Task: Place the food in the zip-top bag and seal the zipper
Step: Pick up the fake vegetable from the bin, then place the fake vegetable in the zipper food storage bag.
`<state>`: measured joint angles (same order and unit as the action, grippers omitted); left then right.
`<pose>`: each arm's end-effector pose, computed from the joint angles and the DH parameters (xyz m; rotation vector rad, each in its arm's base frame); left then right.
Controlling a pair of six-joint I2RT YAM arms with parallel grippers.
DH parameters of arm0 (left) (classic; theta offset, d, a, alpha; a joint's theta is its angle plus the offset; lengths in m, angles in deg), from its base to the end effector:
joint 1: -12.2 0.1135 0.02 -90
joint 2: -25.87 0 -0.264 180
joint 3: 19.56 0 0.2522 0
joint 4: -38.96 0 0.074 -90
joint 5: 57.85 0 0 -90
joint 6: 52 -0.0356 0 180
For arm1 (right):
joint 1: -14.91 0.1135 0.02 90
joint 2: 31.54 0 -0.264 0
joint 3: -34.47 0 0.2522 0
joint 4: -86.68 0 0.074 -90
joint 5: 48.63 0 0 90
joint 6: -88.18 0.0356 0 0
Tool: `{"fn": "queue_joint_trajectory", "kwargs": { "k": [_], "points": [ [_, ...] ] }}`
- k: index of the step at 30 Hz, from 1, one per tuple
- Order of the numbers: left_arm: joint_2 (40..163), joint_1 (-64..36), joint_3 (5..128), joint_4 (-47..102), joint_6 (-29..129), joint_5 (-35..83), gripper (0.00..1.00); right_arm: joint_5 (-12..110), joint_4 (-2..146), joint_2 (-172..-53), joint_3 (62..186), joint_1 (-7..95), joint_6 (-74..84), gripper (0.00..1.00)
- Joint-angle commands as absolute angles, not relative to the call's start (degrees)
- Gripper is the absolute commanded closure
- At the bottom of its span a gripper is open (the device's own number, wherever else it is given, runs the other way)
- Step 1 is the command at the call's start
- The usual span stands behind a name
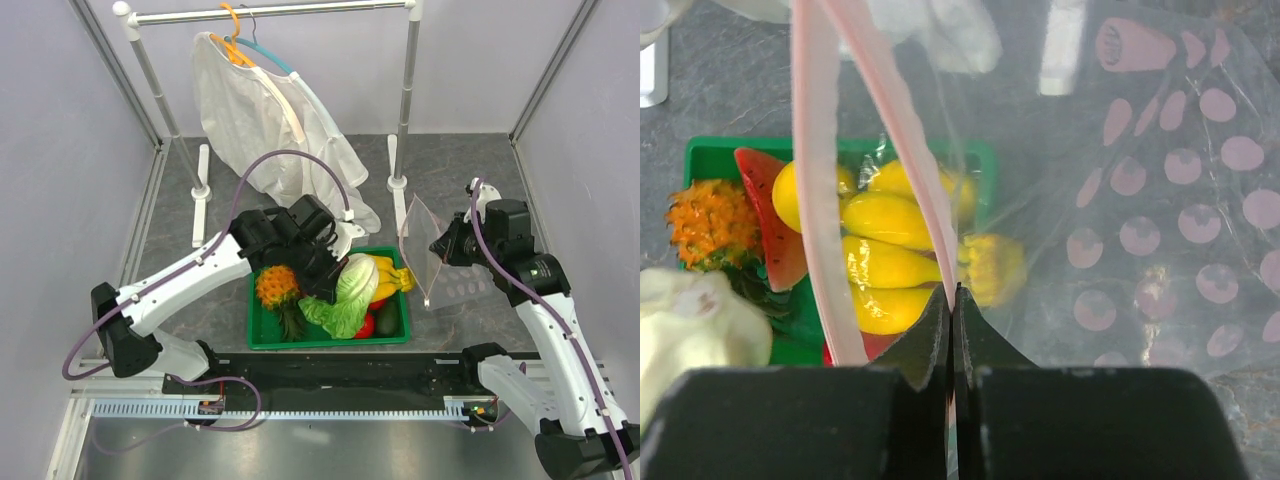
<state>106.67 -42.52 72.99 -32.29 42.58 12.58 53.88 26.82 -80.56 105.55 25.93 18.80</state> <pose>0.1516 -0.2349 0.3328 1.2779 2.4277 -0.7803 0.1620 0.0394 0.3409 0.0683 2.2667 0.5412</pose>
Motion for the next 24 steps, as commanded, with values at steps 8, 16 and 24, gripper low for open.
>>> {"fn": "queue_joint_trajectory", "kwargs": {
  "k": [8, 16, 24],
  "points": [
    [115.3, -43.5, 95.1, -38.6, 42.1, -16.8, 0.98, 63.5, 29.5, -74.1, 102.8, 25.7, 8.6, 1.00],
    [125.4, -43.8, 105.2, -35.8, 43.4, -16.4, 0.98, 68.8, 27.7, -74.5, 103.1, 25.9, 6.9, 1.00],
    [131.7, -41.6, 99.6, -36.8, 44.7, -18.8, 0.98, 65.4, 24.5, -72.7, 106.5, 25.8, 4.0, 1.00]
  ]
}}
